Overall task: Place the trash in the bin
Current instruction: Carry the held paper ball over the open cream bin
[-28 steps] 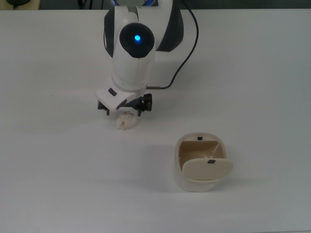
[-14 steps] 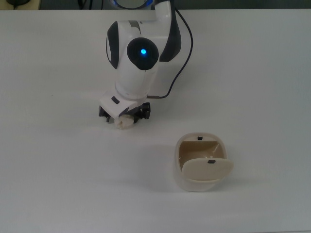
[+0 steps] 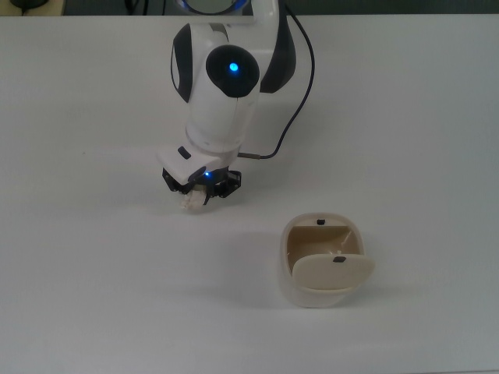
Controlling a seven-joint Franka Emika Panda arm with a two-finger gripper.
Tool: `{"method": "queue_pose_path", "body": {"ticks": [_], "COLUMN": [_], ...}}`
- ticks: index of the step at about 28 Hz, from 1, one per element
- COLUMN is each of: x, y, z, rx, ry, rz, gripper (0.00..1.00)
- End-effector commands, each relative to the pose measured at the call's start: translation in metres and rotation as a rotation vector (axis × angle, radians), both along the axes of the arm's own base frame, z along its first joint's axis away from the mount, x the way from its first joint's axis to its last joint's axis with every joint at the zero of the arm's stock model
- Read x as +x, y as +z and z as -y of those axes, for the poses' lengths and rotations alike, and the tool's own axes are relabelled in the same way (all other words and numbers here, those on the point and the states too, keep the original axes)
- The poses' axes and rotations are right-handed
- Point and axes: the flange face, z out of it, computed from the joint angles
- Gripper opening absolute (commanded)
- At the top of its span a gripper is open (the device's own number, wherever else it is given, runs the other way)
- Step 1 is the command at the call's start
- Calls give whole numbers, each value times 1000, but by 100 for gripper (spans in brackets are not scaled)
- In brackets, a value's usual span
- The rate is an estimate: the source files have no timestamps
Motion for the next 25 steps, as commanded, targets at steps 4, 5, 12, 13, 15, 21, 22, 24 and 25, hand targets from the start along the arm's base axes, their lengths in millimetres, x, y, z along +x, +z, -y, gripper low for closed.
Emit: {"method": "queue_pose_path", "body": {"ticks": [4, 5, 12, 13, 15, 21, 22, 24, 25], "x": [8, 9, 15, 15, 15, 24, 26, 27, 27], "y": [89, 100, 154, 153, 151, 141, 141, 136, 135], "z": [-3, -4, -43, -49, -64, -121, -137, -149, -155], "rx": [88, 99, 164, 166, 176, 227, 232, 230, 229], "ry": [-75, -80, -121, -128, -140, -157, -158, -165, -170], "rz": [158, 174, 284, 288, 297, 367, 403, 433, 451], "gripper": [0, 0, 0, 0, 0, 1, 2, 2, 2]}}
